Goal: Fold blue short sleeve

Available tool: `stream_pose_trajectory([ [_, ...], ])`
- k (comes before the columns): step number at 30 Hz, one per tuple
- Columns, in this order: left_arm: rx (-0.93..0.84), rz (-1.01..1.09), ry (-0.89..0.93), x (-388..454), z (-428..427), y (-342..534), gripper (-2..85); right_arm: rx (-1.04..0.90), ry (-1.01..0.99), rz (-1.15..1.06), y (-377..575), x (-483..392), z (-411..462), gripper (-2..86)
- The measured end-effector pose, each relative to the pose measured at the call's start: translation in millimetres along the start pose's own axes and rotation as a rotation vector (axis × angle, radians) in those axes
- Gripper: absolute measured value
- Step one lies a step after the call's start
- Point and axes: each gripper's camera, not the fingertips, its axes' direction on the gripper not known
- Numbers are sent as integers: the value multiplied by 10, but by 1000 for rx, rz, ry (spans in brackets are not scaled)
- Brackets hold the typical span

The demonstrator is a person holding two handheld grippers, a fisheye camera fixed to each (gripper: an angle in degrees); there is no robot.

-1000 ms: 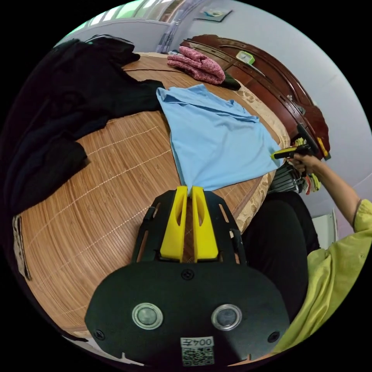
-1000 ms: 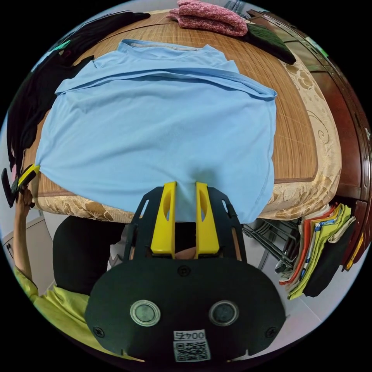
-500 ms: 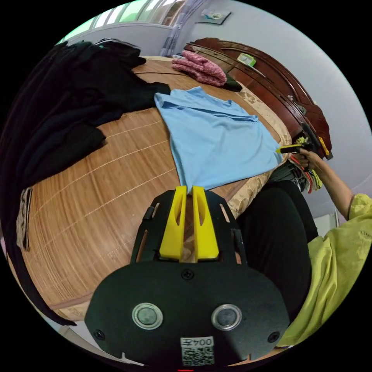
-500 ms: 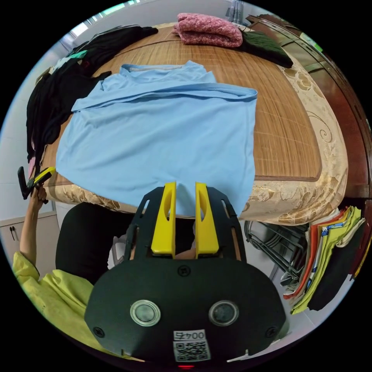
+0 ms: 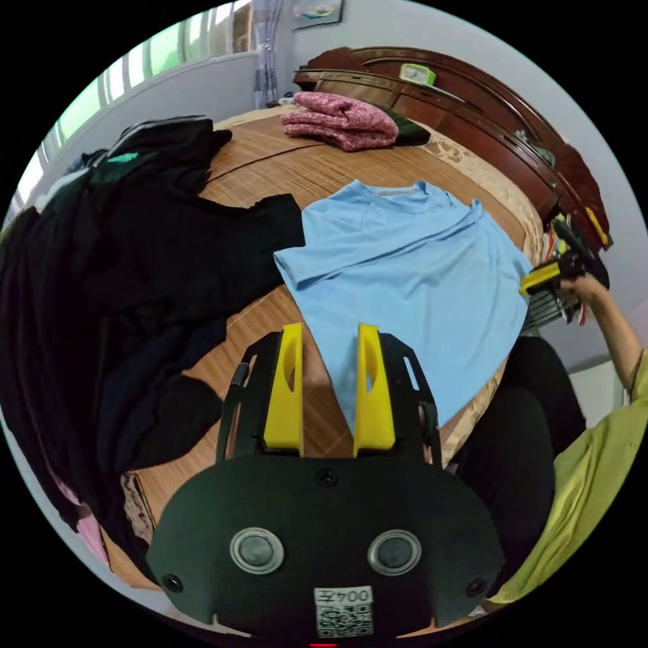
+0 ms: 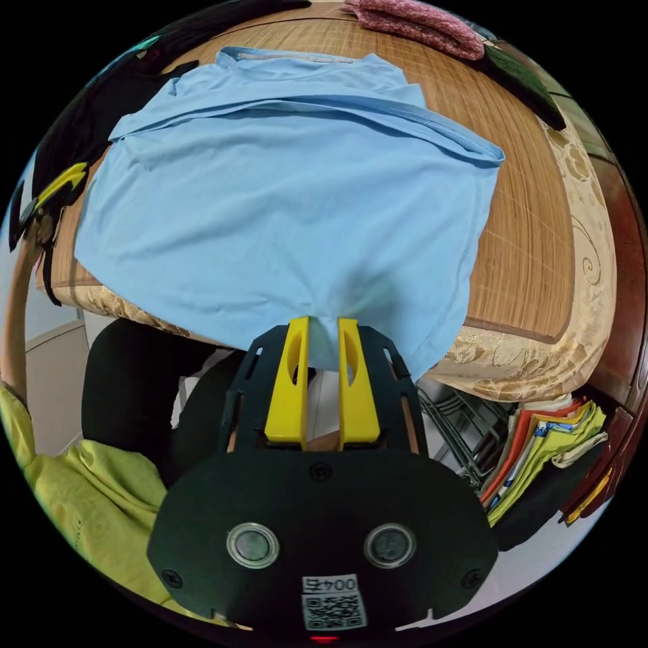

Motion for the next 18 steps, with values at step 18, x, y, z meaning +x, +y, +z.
stream_pose_trajectory([
  [18, -94, -119, 14, -403, 155, -990, 17, -24, -24, -57, 253, 393, 191, 75],
])
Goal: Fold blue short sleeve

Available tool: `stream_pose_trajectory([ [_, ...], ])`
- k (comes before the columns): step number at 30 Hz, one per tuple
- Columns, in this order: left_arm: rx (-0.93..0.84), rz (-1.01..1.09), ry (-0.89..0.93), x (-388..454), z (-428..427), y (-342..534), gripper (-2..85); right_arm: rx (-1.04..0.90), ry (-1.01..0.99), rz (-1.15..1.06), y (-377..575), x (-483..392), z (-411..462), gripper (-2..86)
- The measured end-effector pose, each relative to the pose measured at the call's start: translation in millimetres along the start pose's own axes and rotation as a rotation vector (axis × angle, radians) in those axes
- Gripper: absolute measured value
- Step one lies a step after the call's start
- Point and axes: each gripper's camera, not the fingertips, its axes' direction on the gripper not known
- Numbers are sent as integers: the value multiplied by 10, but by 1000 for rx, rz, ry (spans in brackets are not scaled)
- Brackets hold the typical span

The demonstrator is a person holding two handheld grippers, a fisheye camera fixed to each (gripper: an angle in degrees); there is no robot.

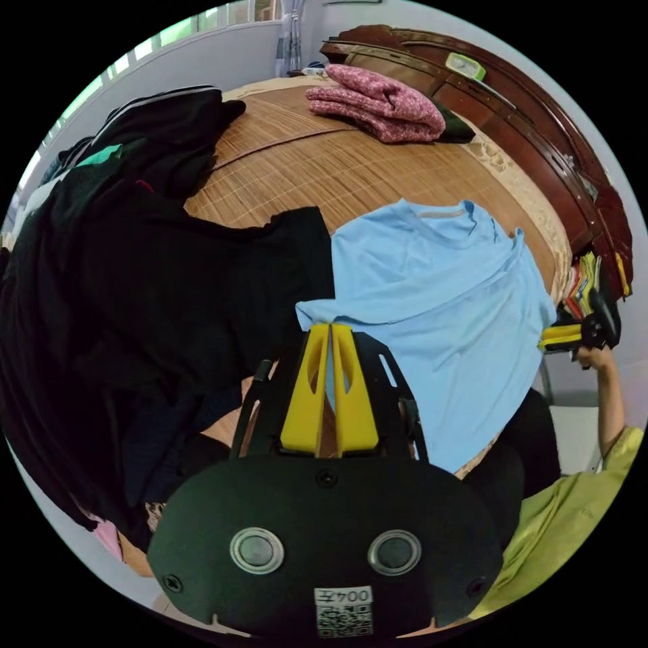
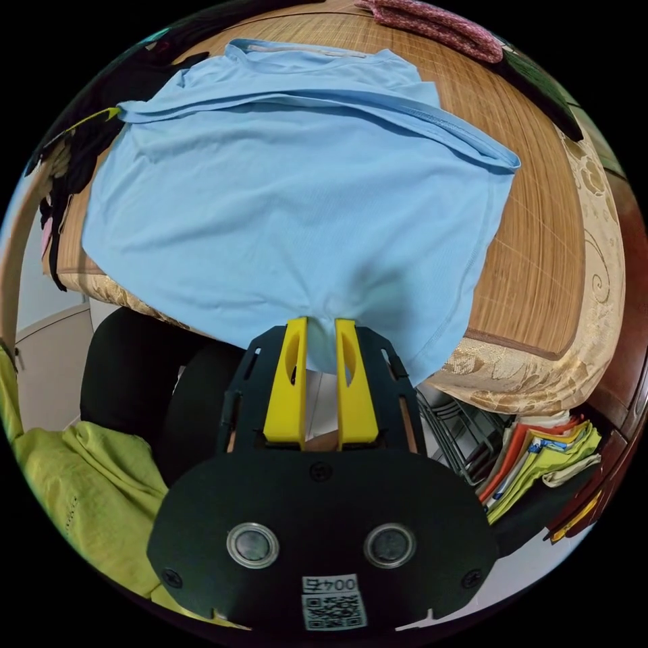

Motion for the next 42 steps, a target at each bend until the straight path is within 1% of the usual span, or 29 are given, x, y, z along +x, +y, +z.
stream_pose_trajectory([
  [2, 23, -90, 82, -173, -71, -114, 17, -2, 0, -5, 58, 45, 28, 75],
  [4, 90, -249, 209, -452, -101, -216, 20, -2, 3, -9, 108, 75, 51, 75],
  [6, 122, -337, 244, -605, -59, -262, 24, 1, 2, -6, 163, 111, 72, 74],
  [8, 145, -387, 184, -681, -29, -270, 35, 8, -1, 0, 247, 161, 103, 73],
  [9, 170, -411, 124, -696, -35, -242, 45, 9, -4, 3, 268, 177, 110, 73],
  [11, 220, -441, 102, -701, -65, -154, 61, 17, -12, 10, 358, 233, 141, 72],
  [13, 311, -422, 114, -650, -155, 39, 72, 24, -17, 11, 428, 275, 164, 72],
  [17, 334, -294, 163, -479, -241, 506, 76, 55, -41, 25, 621, 387, 221, 71],
  [19, 317, -218, 225, -348, -238, 1006, 74, 81, -52, 39, 725, 435, 247, 70],
  [21, 286, -186, 230, -238, -210, 1444, 74, 109, -59, 54, 833, 474, 273, 69],
  [24, 197, -117, 179, 16, -104, 2195, 76, 170, -85, 55, 1037, 559, 296, 65],
  [26, 164, -81, 141, 172, -48, 2582, 79, 238, -199, 53, 1283, 725, 240, 64],
  [28, 153, -42, 56, 357, 3, 2953, 84, 328, -307, 100, 1552, 913, 157, 69],
  [30, 146, -32, 11, 425, 49, 3087, 93, 434, -357, 182, 1876, 1124, 87, 74],
  [32, 166, -50, 23, 417, 73, 3144, 99, 560, -381, 295, 2344, 1392, 85, 84],
  [34, 188, -82, 53, 374, 107, 3152, 107, 602, -380, 362, 2643, 1534, 186, 89],
  [38, 167, -81, 75, 394, 195, 3094, 110, 616, -375, 425, 3060, 1589, 562, 93],
  [40, 138, -59, 62, 461, 266, 3040, 111, 615, -354, 417, 3111, 1530, 701, 97],
  [42, 146, -64, 57, 492, 289, 3019, 111, 617, -310, 382, 3098, 1444, 789, 101],
])
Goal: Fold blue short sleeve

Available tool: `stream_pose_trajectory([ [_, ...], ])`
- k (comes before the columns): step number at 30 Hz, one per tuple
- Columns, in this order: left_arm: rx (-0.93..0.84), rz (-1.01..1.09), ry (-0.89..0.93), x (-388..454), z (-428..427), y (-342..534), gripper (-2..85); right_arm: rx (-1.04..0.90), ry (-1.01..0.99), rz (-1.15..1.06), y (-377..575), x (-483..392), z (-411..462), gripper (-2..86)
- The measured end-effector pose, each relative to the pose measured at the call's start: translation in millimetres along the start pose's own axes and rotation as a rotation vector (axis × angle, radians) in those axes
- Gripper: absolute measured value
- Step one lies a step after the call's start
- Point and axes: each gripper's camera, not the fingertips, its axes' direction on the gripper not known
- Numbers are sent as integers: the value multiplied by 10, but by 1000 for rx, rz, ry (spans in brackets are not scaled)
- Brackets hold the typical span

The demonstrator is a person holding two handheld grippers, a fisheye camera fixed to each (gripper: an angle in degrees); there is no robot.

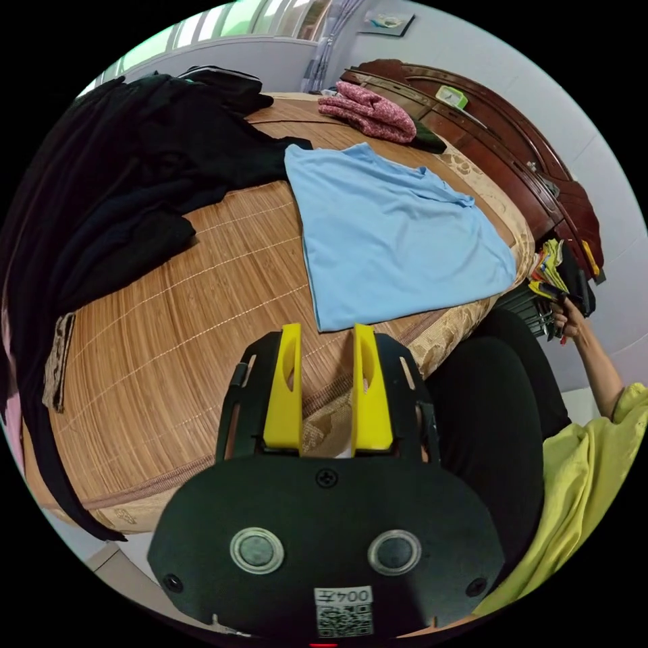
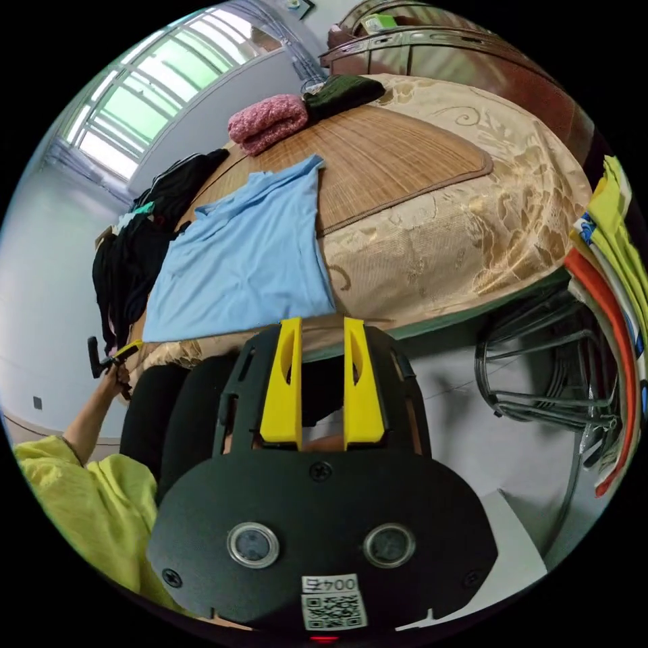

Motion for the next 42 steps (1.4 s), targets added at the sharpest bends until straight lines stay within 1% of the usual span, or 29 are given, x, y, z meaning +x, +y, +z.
stream_pose_trajectory([
  [5, 21, -51, 20, 0, 41, -12, 104, -18, 176, -221, -33, -249, 207, 102],
  [8, 32, -67, 33, 10, 55, -6, 100, -66, 245, -329, -89, -351, 325, 101],
  [11, 38, -82, 51, 23, 74, -12, 96, -102, 274, -404, -139, -422, 422, 99],
  [15, 29, -76, 39, 64, 82, -43, 88, -102, 290, -448, -215, -512, 481, 69],
  [17, 25, -75, 33, 81, 87, -55, 80, -135, 284, -491, -251, -595, 498, 15],
  [19, 15, -74, 16, 101, 98, -65, 64, -162, 337, -510, -256, -608, 500, 6],
  [21, 15, -72, 17, 105, 101, -70, 54, -198, 387, -471, -276, -528, 510, 5],
  [23, 8, -68, 24, 107, 100, -81, 52, -257, 447, -419, -319, -388, 497, 19],
  [24, 3, -64, 23, 112, 92, -92, 52, -252, 454, -402, -342, -363, 460, 27],
  [25, -2, -60, 20, 119, 73, -109, 57, -210, 457, -365, -414, -340, 342, 37],
  [27, -10, -40, -15, 150, 15, -151, 63, -86, 394, -309, -574, -372, 96, 40],
  [29, 41, -10, -59, 210, -111, -222, 66, 42, 234, -278, -858, -503, -114, 41],
  [31, 96, 16, -53, 295, -215, -411, 68, 81, 153, -275, -1120, -643, -111, 53],
  [33, 106, 51, -34, 391, -202, -599, 68, 94, 116, -306, -1391, -832, -6, 66],
  [36, 85, 120, -26, 605, -31, -895, 70, 68, 175, -448, -1776, -1269, 304, 78],
  [38, 45, 152, -40, 721, 142, -1011, 69, 40, 208, -552, -2029, -1589, 563, 81],
  [41, -69, 188, -87, 873, 467, -1092, 57, -7, 204, -633, -2323, -1868, 832, 80],
  [42, -36, 191, -118, 923, 491, -1074, 49, -14, 198, -646, -2380, -1914, 871, 80],
])
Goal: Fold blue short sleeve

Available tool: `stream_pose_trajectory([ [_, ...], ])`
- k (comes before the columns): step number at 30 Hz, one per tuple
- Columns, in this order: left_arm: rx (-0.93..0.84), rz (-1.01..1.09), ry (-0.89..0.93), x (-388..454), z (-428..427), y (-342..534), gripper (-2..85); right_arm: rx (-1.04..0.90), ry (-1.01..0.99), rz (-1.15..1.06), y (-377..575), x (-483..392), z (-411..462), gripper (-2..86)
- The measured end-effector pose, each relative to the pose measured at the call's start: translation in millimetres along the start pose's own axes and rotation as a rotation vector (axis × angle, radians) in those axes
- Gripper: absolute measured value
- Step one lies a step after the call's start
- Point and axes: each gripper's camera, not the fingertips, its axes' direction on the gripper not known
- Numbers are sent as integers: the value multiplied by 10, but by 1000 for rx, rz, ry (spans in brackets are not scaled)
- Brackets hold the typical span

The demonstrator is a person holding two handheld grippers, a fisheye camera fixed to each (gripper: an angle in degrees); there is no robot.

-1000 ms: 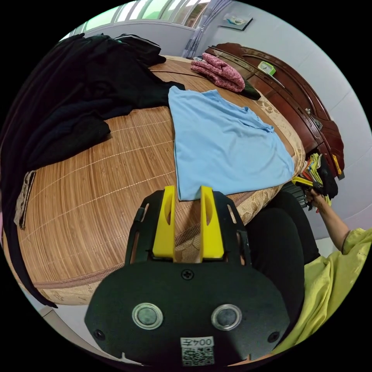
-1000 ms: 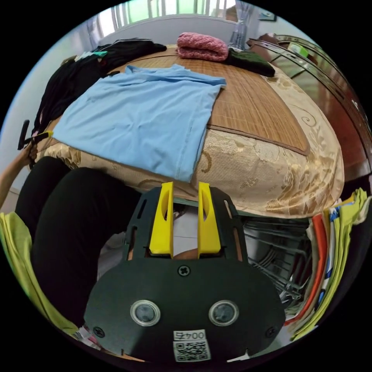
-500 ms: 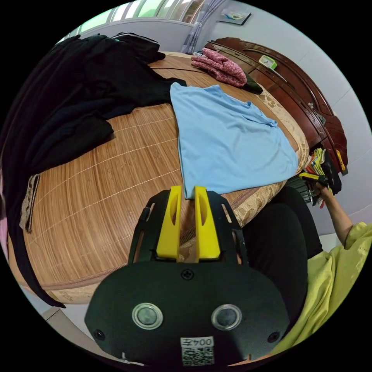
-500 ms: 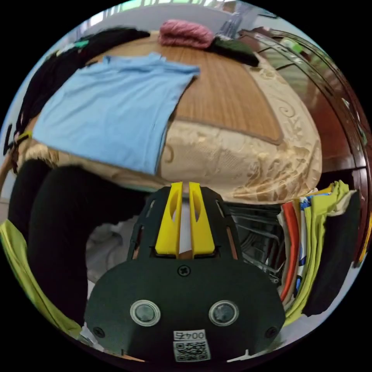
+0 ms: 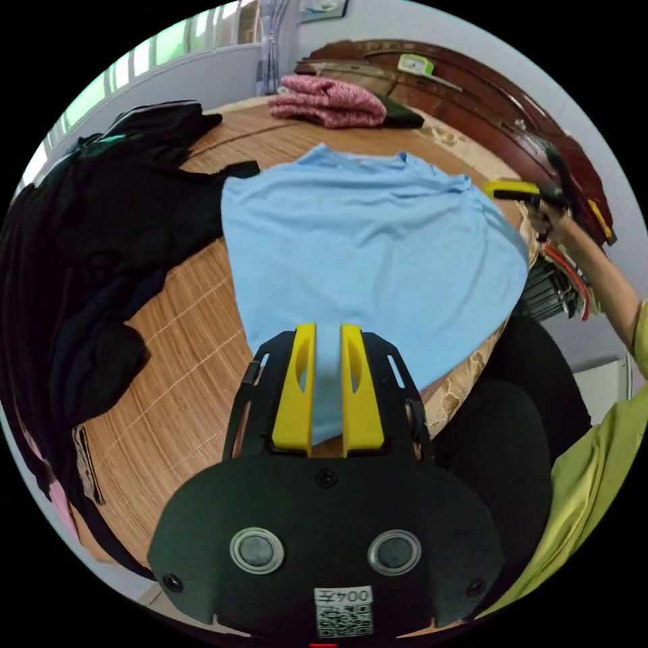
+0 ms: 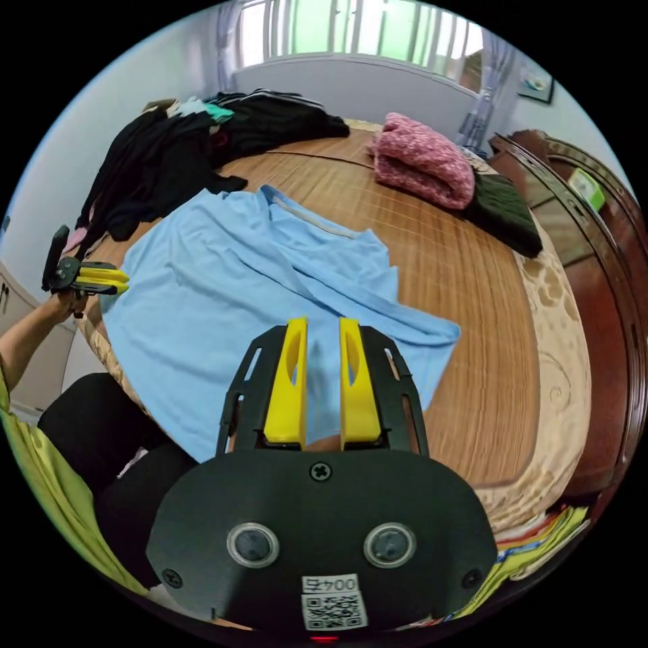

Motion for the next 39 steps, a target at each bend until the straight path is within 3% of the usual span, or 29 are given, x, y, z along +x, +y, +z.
stream_pose_trajectory([
  [6, 86, -66, 22, -7, 44, 69, 26, -59, -16, -101, -764, 20, 305, 67],
  [15, 92, -90, 65, -134, 64, -58, 39, -309, 54, -217, -1388, 243, 928, 68],
  [22, 206, -162, 98, -628, -277, -338, 86, -55, -56, 112, -1130, 1135, 507, 85],
  [28, 134, -184, 118, -1295, -137, -1129, 103, 67, -163, 410, -300, 2219, 335, 88],
  [39, 18, -132, 50, -1601, 346, -1872, 121, 23, -302, 604, 15, 3115, 699, 113],
])
